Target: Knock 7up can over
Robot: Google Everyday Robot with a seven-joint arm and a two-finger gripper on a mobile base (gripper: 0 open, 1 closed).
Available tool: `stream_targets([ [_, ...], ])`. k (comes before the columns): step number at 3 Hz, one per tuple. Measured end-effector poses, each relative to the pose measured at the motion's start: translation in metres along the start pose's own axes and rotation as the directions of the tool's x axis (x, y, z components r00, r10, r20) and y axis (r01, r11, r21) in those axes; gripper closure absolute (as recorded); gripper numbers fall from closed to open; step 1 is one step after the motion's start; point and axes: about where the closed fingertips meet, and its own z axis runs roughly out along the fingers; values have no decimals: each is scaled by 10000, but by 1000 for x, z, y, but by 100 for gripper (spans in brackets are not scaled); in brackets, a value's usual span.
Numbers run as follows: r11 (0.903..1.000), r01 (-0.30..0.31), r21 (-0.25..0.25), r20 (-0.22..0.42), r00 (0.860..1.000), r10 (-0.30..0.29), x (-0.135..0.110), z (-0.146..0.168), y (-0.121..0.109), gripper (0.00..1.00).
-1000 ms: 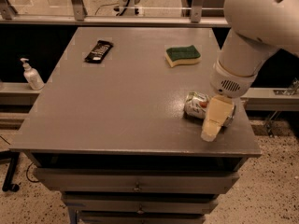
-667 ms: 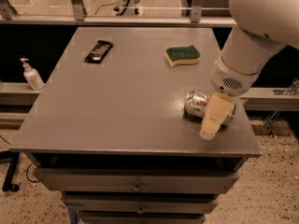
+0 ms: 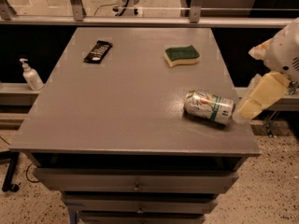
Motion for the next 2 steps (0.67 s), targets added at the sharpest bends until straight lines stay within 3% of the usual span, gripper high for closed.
stream_targets([
  [1,9998,86,155,1447,9894,-107,26,-43,-1,0],
  [2,9999,95,60,2887,9574,-108,57,-55,8,0],
])
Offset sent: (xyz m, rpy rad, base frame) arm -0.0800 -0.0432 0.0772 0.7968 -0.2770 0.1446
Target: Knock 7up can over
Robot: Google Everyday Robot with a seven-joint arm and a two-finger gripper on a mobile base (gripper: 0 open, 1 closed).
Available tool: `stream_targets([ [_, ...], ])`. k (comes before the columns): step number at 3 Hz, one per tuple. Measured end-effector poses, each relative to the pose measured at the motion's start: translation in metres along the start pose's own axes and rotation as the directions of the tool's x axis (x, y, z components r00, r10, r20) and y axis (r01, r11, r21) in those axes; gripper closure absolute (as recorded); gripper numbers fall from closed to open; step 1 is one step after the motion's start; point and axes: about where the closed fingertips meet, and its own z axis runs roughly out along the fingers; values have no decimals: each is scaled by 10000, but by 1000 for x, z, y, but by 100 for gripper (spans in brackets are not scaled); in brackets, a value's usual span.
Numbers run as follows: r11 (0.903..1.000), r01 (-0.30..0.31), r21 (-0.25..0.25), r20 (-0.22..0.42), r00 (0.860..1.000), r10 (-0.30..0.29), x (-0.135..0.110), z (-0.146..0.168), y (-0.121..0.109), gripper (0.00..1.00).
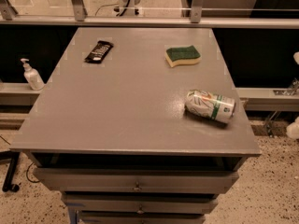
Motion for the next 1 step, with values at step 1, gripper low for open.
stream_targets([
  [1,9998,112,148,844,9964,-124,-10,-13,5,0],
])
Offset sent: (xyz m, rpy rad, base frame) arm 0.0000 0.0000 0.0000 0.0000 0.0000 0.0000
